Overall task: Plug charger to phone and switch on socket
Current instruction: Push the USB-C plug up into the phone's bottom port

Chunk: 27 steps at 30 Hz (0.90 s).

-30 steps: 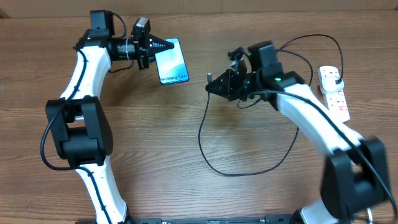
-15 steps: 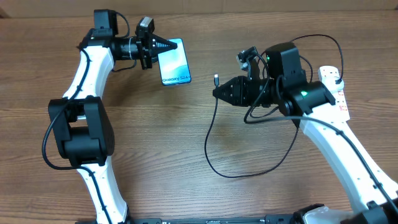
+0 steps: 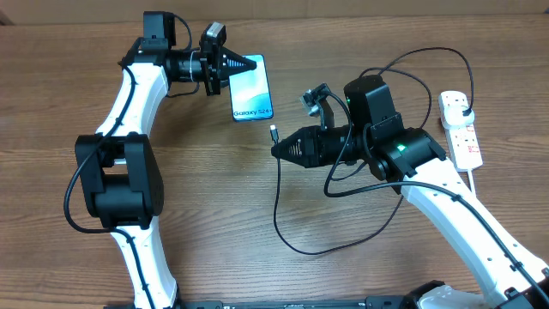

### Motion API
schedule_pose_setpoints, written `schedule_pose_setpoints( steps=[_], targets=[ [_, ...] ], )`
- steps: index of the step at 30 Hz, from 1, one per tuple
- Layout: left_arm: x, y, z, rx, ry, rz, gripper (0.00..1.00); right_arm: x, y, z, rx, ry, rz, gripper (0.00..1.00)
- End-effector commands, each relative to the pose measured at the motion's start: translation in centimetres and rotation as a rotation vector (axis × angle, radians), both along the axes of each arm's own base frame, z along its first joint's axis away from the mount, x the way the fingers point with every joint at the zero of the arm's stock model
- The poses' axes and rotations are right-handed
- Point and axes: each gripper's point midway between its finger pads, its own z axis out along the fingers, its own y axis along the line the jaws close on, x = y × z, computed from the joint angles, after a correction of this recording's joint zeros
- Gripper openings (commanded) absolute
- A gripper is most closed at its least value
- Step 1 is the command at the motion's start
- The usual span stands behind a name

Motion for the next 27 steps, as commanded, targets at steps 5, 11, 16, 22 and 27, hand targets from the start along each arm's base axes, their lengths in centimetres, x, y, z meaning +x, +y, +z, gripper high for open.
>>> schedule_pose_setpoints(
  steps=[5, 11, 16, 22, 27],
  targets=[
    [-0.5, -0.6, 1.4, -0.04, -0.054, -0.041, 0.04, -0.5, 0.7, -0.2, 0.033, 0.049, -0.02, 0.04],
    [-0.5, -0.8, 1.4, -0.04, -0.053, -0.045, 0.04, -0.5, 1.9, -0.8, 0.034, 0.048, -0.048, 0.04],
    [-0.5, -1.0, 1.2, -0.028, -0.054, -0.041, 0.04, -0.3, 2.6, -0.3, 0.049, 0.032, -0.06, 0.04],
    [-0.5, -1.1, 1.1, -0.026, -0.054, -0.041, 0.04, 0.4, 2.5, -0.5, 0.038, 0.061, -0.124, 0.04],
    [-0.6, -1.5, 1.1, -0.025, -0.055, -0.048, 0.04, 0.9, 2.5, -0.2, 0.048, 0.063, -0.154, 0.04]
  ],
)
